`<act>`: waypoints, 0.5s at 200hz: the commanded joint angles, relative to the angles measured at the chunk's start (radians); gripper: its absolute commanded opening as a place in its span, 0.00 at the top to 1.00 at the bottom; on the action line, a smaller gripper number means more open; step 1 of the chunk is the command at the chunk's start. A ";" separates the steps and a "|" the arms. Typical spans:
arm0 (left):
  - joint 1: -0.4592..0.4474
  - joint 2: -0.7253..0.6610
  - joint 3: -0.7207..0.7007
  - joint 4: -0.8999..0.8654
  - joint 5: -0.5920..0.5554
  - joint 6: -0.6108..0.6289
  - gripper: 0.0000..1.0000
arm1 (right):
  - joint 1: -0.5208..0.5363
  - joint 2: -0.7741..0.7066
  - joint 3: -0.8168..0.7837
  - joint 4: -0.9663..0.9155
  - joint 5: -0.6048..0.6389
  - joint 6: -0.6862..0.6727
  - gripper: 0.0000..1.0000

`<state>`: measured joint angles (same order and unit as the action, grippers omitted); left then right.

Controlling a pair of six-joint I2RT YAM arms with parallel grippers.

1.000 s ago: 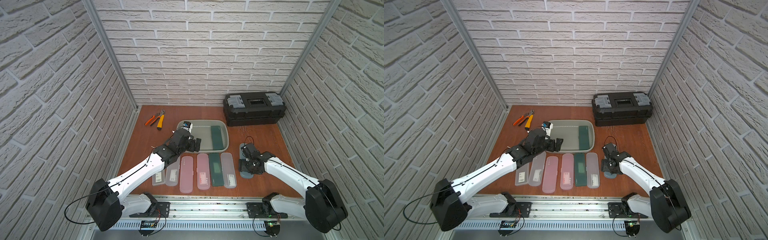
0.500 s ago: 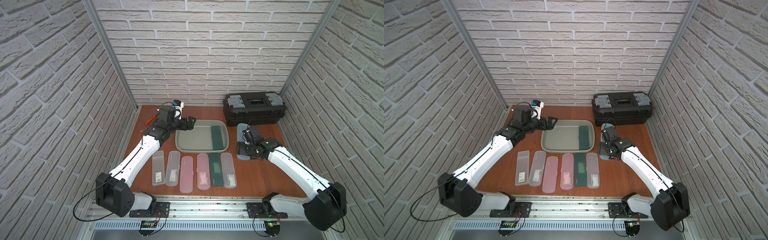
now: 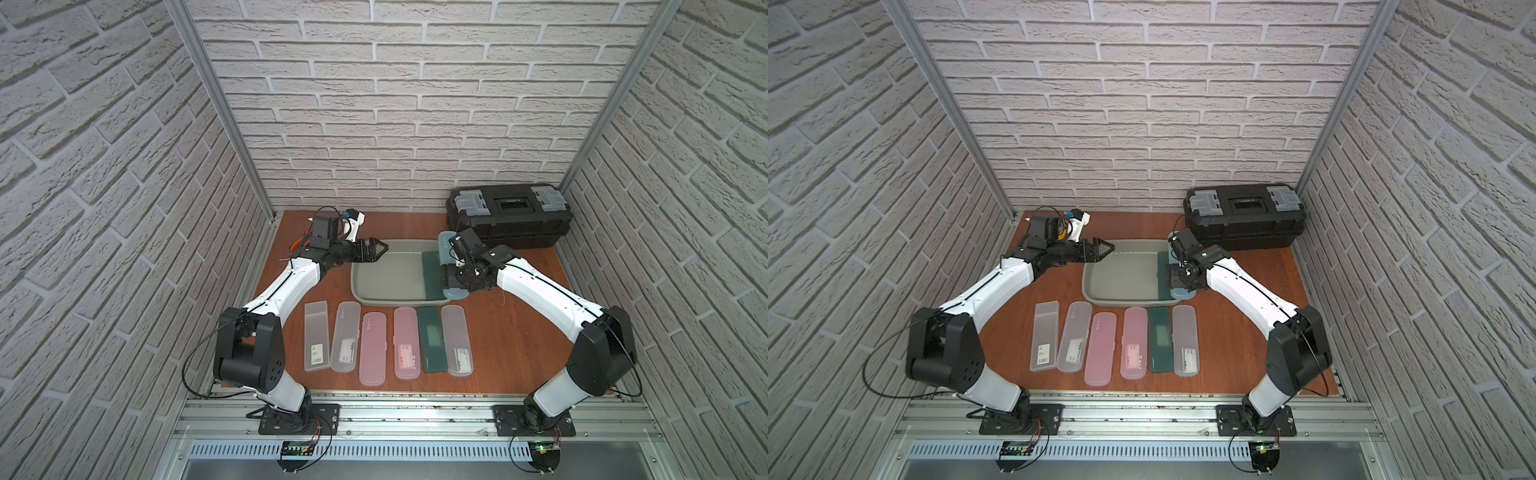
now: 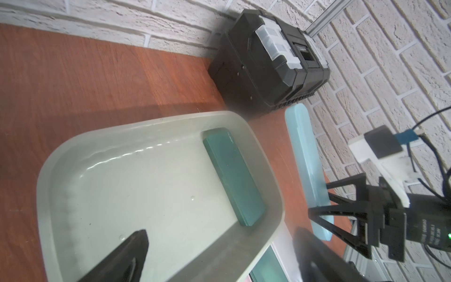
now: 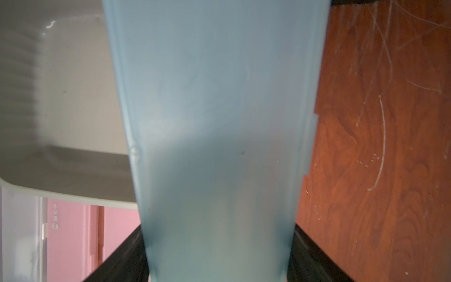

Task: Put the pencil case into the storage box
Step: Place the pencil case at the storage box.

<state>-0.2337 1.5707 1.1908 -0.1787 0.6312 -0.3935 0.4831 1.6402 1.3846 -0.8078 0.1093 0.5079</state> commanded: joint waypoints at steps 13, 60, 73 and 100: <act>0.016 -0.024 -0.002 0.038 0.031 0.048 0.01 | 0.042 0.111 0.120 0.040 -0.011 -0.015 0.37; 0.047 -0.057 -0.034 0.056 -0.023 0.063 0.02 | 0.078 0.322 0.289 0.036 -0.017 0.010 0.38; 0.048 -0.064 -0.041 0.062 -0.032 0.062 0.02 | 0.093 0.386 0.337 0.027 -0.010 0.019 0.37; 0.048 -0.074 -0.046 0.068 -0.048 0.064 0.02 | 0.108 0.473 0.418 0.020 0.013 0.036 0.36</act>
<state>-0.1890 1.5326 1.1606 -0.1551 0.6010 -0.3508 0.5713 2.0750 1.7348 -0.7925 0.0933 0.5201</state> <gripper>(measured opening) 0.985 0.795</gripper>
